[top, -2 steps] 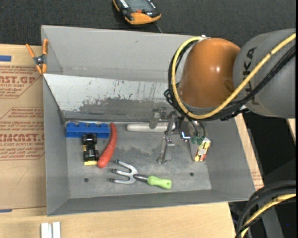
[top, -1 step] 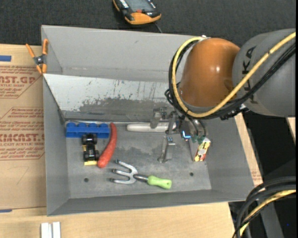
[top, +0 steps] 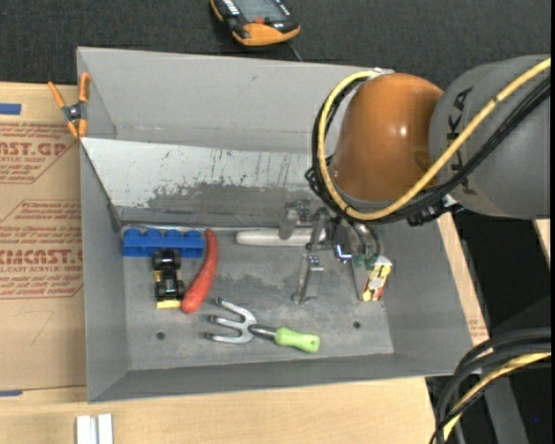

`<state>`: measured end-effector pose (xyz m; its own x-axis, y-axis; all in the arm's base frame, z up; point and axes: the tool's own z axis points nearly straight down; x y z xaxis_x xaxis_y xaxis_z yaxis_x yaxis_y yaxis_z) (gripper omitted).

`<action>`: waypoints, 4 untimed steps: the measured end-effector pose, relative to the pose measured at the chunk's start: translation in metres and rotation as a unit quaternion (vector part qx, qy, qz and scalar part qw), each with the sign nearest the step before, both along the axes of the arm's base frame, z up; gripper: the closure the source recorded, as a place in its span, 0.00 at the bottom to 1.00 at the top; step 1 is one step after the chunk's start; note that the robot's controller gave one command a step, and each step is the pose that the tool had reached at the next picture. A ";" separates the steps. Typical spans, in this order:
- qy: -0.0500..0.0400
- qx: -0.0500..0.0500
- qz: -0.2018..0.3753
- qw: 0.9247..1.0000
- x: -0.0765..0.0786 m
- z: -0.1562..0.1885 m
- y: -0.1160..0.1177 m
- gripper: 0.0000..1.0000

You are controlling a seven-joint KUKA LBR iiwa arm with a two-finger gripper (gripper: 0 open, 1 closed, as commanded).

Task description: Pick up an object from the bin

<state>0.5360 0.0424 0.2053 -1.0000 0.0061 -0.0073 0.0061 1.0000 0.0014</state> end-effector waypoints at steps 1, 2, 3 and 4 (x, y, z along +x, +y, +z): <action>-0.001 0.000 -0.001 1.000 -0.056 0.037 0.006 0.00; -0.001 0.001 -0.083 0.997 -0.023 -0.043 -0.005 0.00; -0.001 0.001 -0.055 0.998 -0.036 -0.004 0.031 0.00; 0.001 0.001 -0.191 0.982 -0.031 -0.024 0.033 0.00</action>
Offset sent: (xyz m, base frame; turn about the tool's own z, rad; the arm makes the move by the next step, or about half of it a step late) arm -0.0166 -0.0097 -0.0595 0.1989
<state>0.5048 0.0752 0.1813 -0.9250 0.3800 -0.0059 0.3800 0.9250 0.0034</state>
